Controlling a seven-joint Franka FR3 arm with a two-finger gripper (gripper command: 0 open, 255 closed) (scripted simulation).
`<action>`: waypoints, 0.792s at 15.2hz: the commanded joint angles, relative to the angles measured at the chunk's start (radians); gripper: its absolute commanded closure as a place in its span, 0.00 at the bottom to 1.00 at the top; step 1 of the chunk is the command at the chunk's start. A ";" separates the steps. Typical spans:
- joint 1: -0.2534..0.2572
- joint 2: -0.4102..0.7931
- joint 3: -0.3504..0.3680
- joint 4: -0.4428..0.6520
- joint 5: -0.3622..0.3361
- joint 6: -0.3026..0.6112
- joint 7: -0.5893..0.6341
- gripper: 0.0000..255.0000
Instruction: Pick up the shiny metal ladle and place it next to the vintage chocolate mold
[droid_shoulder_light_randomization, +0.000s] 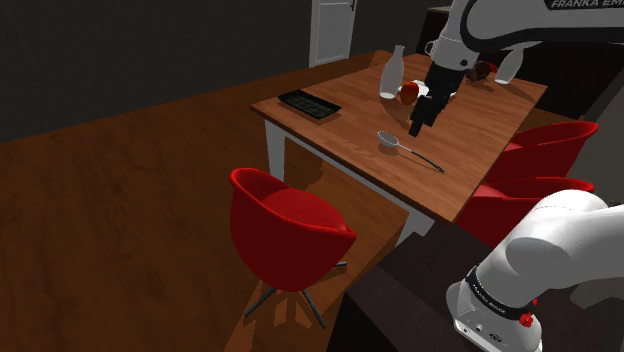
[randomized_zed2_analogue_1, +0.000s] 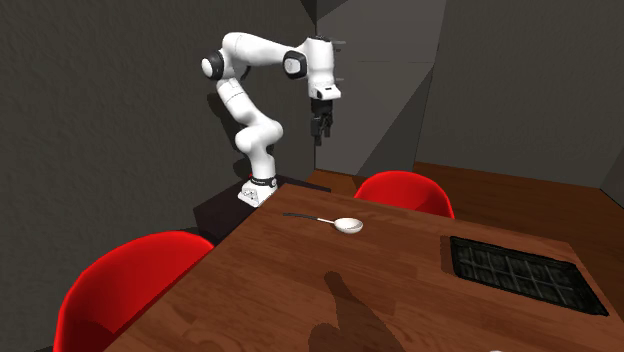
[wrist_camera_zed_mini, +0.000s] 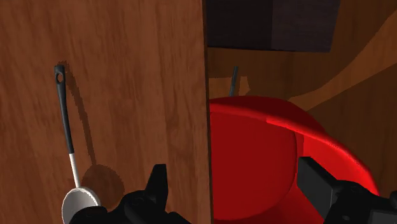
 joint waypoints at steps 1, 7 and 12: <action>-0.016 0.039 -0.025 -0.023 -0.030 0.065 -0.031 0.00; -0.055 0.185 -0.089 -0.043 -0.101 0.241 -0.100 0.00; -0.083 0.334 -0.143 -0.023 -0.147 0.385 -0.153 0.00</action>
